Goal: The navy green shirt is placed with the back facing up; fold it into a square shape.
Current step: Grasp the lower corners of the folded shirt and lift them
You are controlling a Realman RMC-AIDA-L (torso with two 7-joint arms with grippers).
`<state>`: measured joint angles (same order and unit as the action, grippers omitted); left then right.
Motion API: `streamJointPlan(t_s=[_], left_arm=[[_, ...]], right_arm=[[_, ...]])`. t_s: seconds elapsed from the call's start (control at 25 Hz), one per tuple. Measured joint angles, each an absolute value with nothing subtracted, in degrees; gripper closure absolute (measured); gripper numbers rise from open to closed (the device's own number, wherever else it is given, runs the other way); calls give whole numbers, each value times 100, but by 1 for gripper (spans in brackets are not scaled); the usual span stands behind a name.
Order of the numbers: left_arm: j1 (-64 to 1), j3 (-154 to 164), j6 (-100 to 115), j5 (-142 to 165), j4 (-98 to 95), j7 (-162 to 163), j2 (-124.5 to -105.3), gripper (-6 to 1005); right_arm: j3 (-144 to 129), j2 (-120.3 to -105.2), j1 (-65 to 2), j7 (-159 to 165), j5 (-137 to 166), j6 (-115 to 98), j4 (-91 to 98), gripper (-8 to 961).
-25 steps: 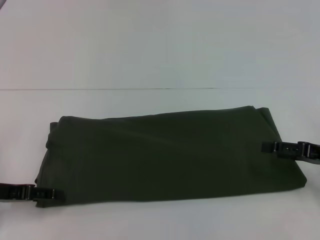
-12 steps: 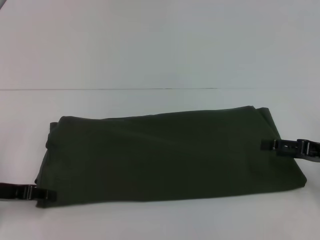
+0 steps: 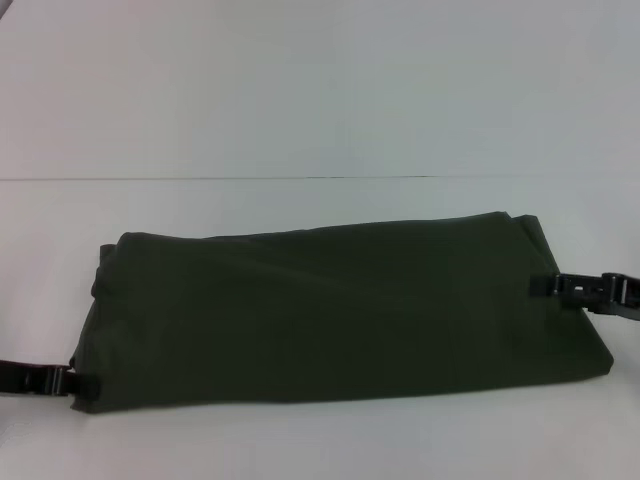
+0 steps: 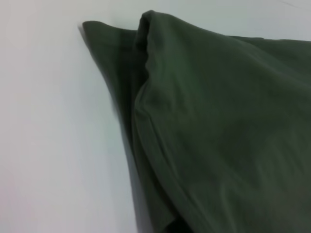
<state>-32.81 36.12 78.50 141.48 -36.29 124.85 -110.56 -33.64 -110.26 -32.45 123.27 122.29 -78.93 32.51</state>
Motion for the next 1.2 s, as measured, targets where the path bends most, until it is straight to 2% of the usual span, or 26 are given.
streamJointPlan(t_s=[0.2,0.4,0.48,0.68,0.96,1.2], left_arm=[[-3318,3612,7865,14230,-3607,12467,-11056,973],[-3341,3612,7876,14234,-3613,12463,-11056,980],[-3355,3612,7881,14234,-3601,12462,-11052,980],[-3361,3620,7893,14236,-3600,12455,-11048,980],[-3360,3622,7910,14241,-3600,12448,-11047,980],[-3381,3621,7911,14241,-3615,12445,-11067,980]], right_arm=[[-3897,-10845,-3352,13860,13015,-8152,4119,35],[-4006,-10686,-3730,14909,13866,-8569,4502,36],[-4009,-10693,-3918,15029,14166,-8623,4497,36],[-4022,-10835,-4203,15107,14884,-8537,4362,36],[-4037,-10970,-4101,15017,14965,-8332,4311,37],[-4079,-10976,-4010,14964,14970,-7999,4135,38]])
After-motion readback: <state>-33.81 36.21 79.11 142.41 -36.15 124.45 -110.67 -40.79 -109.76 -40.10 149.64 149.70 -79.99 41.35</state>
